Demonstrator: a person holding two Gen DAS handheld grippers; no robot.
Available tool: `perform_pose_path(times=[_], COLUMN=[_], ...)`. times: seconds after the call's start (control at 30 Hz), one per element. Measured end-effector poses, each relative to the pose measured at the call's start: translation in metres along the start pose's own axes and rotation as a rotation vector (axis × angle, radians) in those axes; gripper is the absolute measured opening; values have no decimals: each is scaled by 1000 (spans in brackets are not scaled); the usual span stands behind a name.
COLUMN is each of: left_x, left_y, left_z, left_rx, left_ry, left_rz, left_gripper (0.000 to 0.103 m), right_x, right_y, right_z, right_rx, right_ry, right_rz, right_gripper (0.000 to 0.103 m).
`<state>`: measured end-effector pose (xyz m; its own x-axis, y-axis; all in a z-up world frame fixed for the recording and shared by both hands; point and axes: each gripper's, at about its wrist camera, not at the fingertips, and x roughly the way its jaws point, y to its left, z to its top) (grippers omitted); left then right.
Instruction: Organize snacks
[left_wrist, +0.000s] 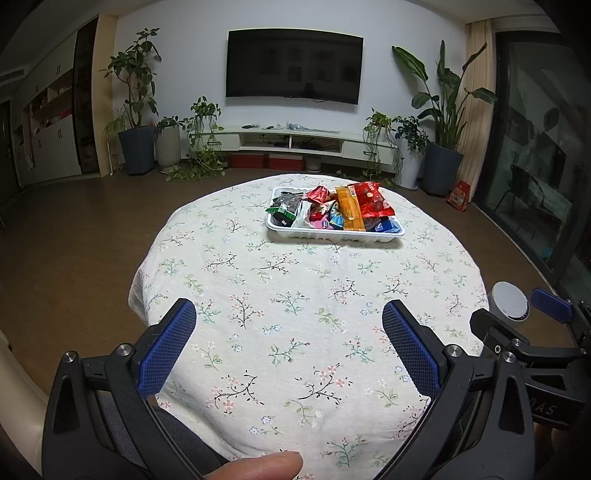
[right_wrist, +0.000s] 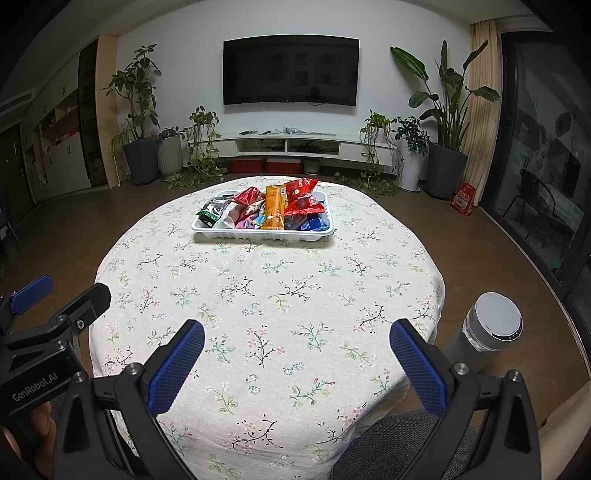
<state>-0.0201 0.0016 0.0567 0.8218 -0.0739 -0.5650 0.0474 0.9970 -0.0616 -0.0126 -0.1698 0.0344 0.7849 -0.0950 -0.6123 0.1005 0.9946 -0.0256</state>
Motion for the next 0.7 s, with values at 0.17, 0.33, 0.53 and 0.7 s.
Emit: perform_pose_path(times=[0.17, 0.33, 0.53, 0.7], left_x=[0, -2, -2, -3], left_y=[-1, -1, -1, -2], left_z=[0, -1, -1, -1], left_rx=[-1, -3, -2, -2], left_ry=[-2, -3, -1, -2], left_rz=[-3, -3, -5, -5], left_gripper=[102, 102, 102, 102], right_x=[3, 2, 4, 5], right_y=[-1, -1, -2, -3], right_z=[-1, -1, -2, -4], right_rx=[-1, -1, -2, -4], right_ry=[-4, -3, 0, 3], right_rz=[-1, -1, -1, -2], right_gripper=[103, 103, 103, 103])
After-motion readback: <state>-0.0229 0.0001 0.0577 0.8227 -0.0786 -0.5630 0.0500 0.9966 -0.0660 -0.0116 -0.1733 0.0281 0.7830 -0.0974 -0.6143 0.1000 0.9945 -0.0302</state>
